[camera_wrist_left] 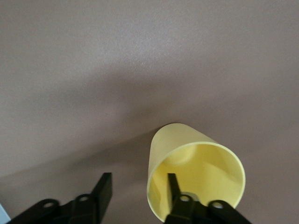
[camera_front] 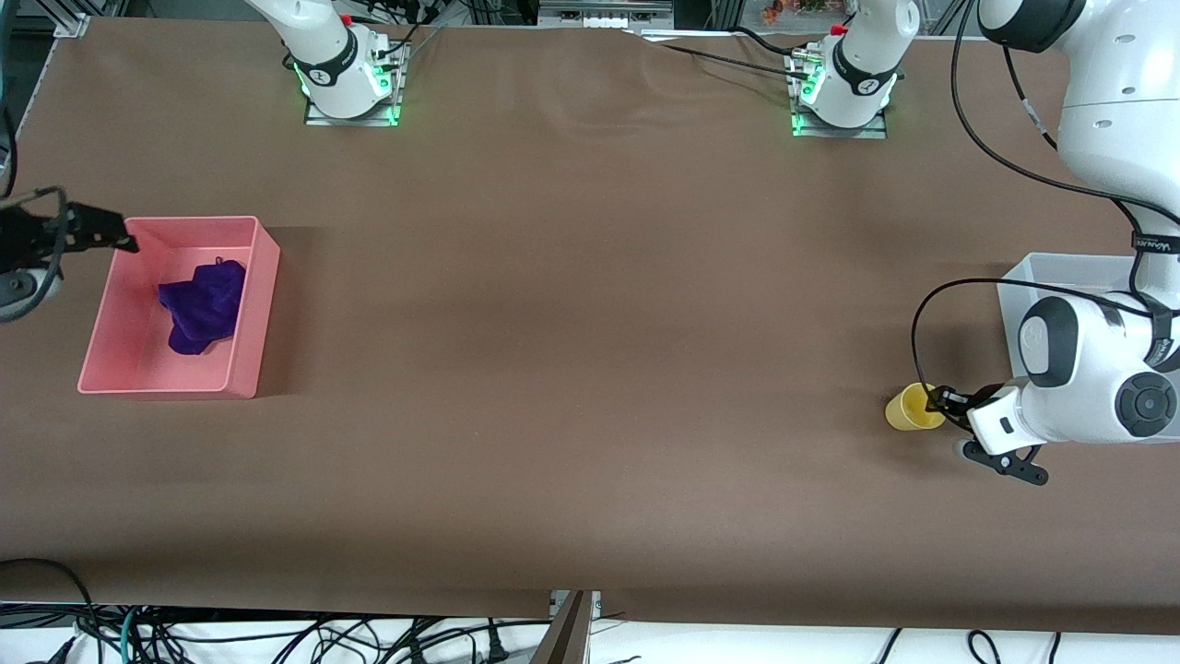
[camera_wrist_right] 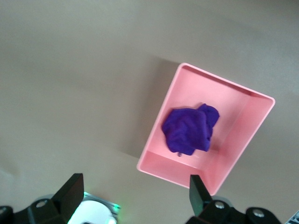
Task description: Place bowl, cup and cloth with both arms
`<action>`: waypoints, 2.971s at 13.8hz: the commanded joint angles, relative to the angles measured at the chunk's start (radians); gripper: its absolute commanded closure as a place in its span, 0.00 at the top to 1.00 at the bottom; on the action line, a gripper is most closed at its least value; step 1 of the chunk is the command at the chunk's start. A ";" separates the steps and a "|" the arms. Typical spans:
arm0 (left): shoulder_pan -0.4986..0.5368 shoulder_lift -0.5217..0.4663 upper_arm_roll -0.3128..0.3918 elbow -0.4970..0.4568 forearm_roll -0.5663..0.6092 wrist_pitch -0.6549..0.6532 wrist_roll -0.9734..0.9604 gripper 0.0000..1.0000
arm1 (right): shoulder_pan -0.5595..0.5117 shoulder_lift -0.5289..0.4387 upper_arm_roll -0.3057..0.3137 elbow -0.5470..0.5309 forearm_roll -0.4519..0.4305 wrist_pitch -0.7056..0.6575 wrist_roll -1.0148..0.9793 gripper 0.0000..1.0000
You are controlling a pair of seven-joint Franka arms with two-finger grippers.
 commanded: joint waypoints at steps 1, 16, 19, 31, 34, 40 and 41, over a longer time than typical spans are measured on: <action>0.006 -0.007 0.000 -0.002 -0.056 0.002 -0.009 0.00 | -0.012 -0.049 0.056 -0.012 -0.015 0.003 0.083 1.00; 0.201 -0.224 0.120 -0.043 0.208 -0.250 0.518 0.00 | -0.003 -0.173 0.056 -0.158 -0.011 0.141 0.235 1.00; 0.265 -0.199 0.117 -0.118 0.194 -0.115 0.566 0.00 | 0.018 -0.163 0.057 -0.156 -0.017 0.147 0.238 1.00; 0.265 -0.307 -0.050 -0.102 0.176 -0.223 0.492 0.99 | 0.020 -0.161 0.054 -0.156 -0.031 0.143 0.235 1.00; 0.265 -0.395 -0.227 -0.077 0.176 -0.369 0.220 1.00 | 0.020 -0.161 0.054 -0.156 -0.029 0.143 0.237 1.00; 0.238 -0.490 -0.423 0.000 0.129 -0.549 -0.179 1.00 | 0.020 -0.161 0.054 -0.156 -0.029 0.137 0.246 1.00; 0.185 -0.527 -0.353 -0.011 0.077 -0.547 -0.191 1.00 | 0.020 -0.161 0.054 -0.156 -0.029 0.137 0.247 1.00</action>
